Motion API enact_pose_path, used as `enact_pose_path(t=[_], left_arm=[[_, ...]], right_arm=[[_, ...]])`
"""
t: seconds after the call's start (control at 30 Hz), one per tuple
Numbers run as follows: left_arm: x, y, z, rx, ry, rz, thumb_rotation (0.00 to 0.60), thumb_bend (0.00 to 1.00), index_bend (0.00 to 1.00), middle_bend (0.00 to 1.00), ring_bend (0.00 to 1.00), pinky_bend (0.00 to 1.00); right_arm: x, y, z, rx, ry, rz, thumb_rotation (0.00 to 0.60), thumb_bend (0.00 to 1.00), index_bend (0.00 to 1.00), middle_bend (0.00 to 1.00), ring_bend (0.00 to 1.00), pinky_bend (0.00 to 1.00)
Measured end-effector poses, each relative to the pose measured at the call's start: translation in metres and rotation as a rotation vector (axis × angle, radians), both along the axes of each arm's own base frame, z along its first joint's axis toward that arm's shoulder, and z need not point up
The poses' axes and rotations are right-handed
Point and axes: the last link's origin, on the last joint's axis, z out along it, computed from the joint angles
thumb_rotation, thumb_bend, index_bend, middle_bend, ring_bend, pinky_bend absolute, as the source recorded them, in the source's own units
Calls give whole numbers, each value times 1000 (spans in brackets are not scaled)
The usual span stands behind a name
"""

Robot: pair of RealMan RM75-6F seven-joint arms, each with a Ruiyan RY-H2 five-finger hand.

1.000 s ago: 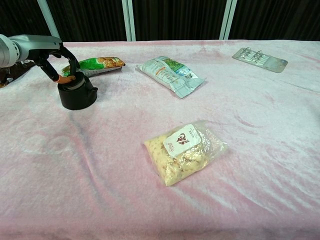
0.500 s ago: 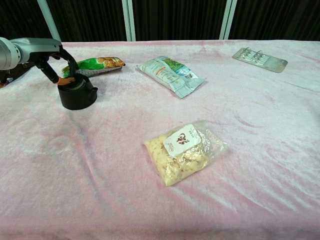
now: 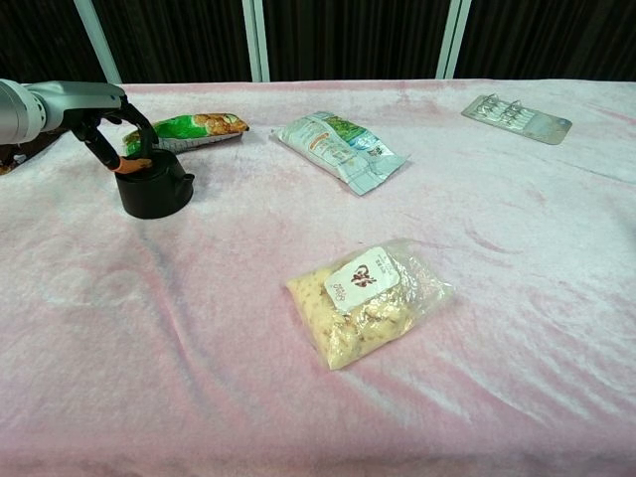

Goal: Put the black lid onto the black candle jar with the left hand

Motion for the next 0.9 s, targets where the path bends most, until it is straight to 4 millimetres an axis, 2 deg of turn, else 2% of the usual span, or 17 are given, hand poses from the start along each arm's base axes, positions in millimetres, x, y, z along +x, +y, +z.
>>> enact_pose_path(t=[0.17,0.3,0.57,0.9], left_arm=[[0,-1,-1,-18,6,6,600,285,217,98,0,0],[0,-2,1,-36,13,16,600,256,107,61,0,0],[15,-4,11,-12,-34,0,600,251,63,47,0,0],[45,-17,49,103,-109,-122,600,251,68,47,0,0]], right_arm=[[0,0,0,0,-1,-1,600,177,0,25,137,191],[0,0,-1,2,0,0,600,176,0,25,137,191],[1,0,-1,2,-2,1,600,177,0,25,137,191],[1,1,-1,2,-5,2,600,176,0,25,137,191]])
